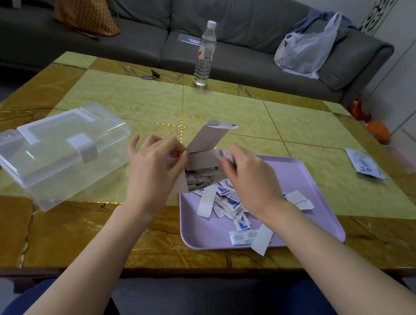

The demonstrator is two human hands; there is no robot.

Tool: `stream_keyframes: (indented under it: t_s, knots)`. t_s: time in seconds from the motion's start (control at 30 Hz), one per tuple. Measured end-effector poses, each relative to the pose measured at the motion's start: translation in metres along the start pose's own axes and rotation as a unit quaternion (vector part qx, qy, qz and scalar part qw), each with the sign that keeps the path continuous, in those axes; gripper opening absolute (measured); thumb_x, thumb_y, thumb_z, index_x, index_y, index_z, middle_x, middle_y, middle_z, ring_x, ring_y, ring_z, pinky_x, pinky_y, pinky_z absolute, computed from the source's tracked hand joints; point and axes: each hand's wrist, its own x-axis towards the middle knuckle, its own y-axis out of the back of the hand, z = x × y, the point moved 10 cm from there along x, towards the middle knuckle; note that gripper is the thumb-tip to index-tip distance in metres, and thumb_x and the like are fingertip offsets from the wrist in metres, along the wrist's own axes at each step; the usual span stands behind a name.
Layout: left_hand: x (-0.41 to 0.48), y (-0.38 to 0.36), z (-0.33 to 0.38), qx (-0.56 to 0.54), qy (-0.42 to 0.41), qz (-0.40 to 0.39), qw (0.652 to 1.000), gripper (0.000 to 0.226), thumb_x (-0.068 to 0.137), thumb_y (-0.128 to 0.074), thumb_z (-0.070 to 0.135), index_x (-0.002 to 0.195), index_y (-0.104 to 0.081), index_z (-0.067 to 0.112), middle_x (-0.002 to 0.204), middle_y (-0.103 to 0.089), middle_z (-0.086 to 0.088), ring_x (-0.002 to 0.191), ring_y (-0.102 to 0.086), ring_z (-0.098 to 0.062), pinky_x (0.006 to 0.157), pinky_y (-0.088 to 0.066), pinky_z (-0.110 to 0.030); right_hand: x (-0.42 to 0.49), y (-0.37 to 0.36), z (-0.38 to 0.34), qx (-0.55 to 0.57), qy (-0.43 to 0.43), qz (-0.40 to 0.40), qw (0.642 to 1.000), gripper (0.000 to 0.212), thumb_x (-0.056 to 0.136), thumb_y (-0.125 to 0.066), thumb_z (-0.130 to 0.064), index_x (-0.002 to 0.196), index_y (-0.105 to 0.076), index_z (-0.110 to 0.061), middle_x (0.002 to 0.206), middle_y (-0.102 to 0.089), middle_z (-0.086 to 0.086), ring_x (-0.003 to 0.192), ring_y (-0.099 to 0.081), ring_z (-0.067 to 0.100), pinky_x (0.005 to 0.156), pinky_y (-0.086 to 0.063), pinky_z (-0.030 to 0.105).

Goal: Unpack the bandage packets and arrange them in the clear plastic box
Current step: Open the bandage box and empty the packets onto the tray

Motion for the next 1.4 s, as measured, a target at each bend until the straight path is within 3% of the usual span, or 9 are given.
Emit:
stream_keyframes:
  t_s: [0.17, 0.33, 0.47, 0.63, 0.73, 0.8, 1.0, 1.2, 1.4]
  knots:
    - [0.004, -0.012, 0.006, 0.01, 0.004, 0.003, 1.0, 0.018, 0.084, -0.054, 0.027, 0.074, -0.059, 0.014, 0.069, -0.061, 0.006, 0.079, -0.052, -0.022, 0.095, -0.033, -0.061, -0.011, 0.02, 0.066, -0.012, -0.087, 0.008, 0.996, 0.039, 0.099, -0.04, -0.03, 0.062, -0.035, -0.021, 0.05, -0.038, -0.007, 0.047, -0.037, 0.014, 0.047, -0.029, 0.031]
    - [0.004, -0.034, 0.016, 0.028, -0.008, -0.01, 1.0, 0.014, 0.085, -0.056, 0.025, 0.075, -0.058, 0.015, 0.07, -0.064, 0.005, 0.081, -0.053, -0.023, 0.101, -0.028, -0.056, -0.032, 0.028, 0.141, -0.031, -0.223, -0.005, 0.974, 0.044, 0.1, -0.036, -0.027, 0.058, -0.037, -0.016, 0.06, -0.052, 0.01, 0.063, -0.06, 0.031, 0.052, -0.034, 0.033]
    - [0.002, -0.053, 0.032, 0.036, -0.033, -0.019, 0.999, 0.013, 0.085, -0.057, 0.025, 0.074, -0.057, 0.018, 0.069, -0.063, 0.007, 0.081, -0.052, -0.019, 0.101, -0.027, -0.055, -0.047, 0.018, 0.177, -0.073, -0.28, -0.061, 0.955, 0.008, 0.092, -0.047, 0.001, 0.091, -0.055, -0.003, 0.09, -0.064, 0.018, 0.083, -0.063, 0.036, 0.069, -0.052, 0.04]
    - [0.002, -0.067, 0.043, 0.016, -0.04, -0.029, 0.999, 0.014, 0.085, -0.058, 0.026, 0.074, -0.058, 0.017, 0.07, -0.063, 0.008, 0.081, -0.051, -0.017, 0.103, -0.024, -0.051, -0.043, 0.013, 0.185, -0.031, -0.264, -0.065, 0.962, 0.039, 0.091, -0.038, 0.007, 0.128, -0.044, -0.006, 0.104, -0.058, 0.014, 0.088, -0.057, 0.034, 0.069, -0.043, 0.036]
    - [0.001, -0.065, 0.044, 0.002, -0.034, -0.026, 0.999, 0.013, 0.084, -0.06, 0.022, 0.073, -0.058, 0.016, 0.069, -0.062, 0.009, 0.08, -0.051, -0.018, 0.102, -0.026, -0.052, -0.041, 0.004, 0.168, -0.029, -0.238, -0.097, 0.966, 0.044, 0.097, -0.036, -0.002, 0.141, -0.031, -0.003, 0.146, -0.033, 0.018, 0.13, -0.038, 0.032, 0.094, -0.035, 0.035]
    - [0.001, -0.064, 0.044, -0.017, -0.022, -0.025, 0.999, 0.013, 0.084, -0.06, 0.022, 0.072, -0.059, 0.015, 0.068, -0.059, 0.011, 0.079, -0.053, -0.02, 0.101, -0.029, -0.054, -0.041, 0.006, 0.148, 0.012, -0.214, -0.073, 0.974, 0.046, 0.099, -0.036, -0.006, 0.144, -0.026, -0.006, 0.152, -0.022, 0.011, 0.138, -0.027, 0.026, 0.105, -0.029, 0.032]
    - [-0.001, -0.068, 0.054, -0.036, -0.034, -0.037, 0.998, 0.015, 0.084, -0.057, 0.025, 0.073, -0.059, 0.014, 0.069, -0.056, 0.014, 0.079, -0.055, -0.021, 0.097, -0.032, -0.056, -0.041, 0.031, 0.057, 0.028, -0.017, 0.041, 0.999, 0.019, 0.094, -0.046, -0.008, 0.109, -0.057, -0.008, 0.104, -0.058, 0.003, 0.086, -0.057, 0.018, 0.066, -0.051, 0.034]
    - [-0.004, -0.07, 0.069, -0.08, -0.045, -0.038, 0.995, 0.014, 0.083, -0.057, 0.024, 0.073, -0.059, 0.015, 0.071, -0.06, 0.011, 0.078, -0.057, -0.023, 0.091, -0.036, -0.06, -0.038, 0.0, 0.055, -0.036, -0.068, -0.072, 0.994, 0.031, 0.094, -0.049, -0.017, 0.125, -0.052, -0.018, 0.124, -0.051, 0.001, 0.105, -0.055, 0.027, 0.077, -0.047, 0.039]
    - [-0.006, -0.074, 0.078, -0.112, -0.064, -0.042, 0.991, 0.012, 0.081, -0.06, 0.02, 0.072, -0.06, 0.013, 0.067, -0.052, 0.016, 0.073, -0.054, -0.02, 0.087, -0.04, -0.06, -0.037, 0.0, 0.062, -0.19, -0.09, -0.081, 0.974, 0.034, 0.089, -0.052, -0.006, 0.118, -0.053, -0.023, 0.115, -0.058, -0.004, 0.099, -0.059, 0.025, 0.061, -0.03, 0.029]
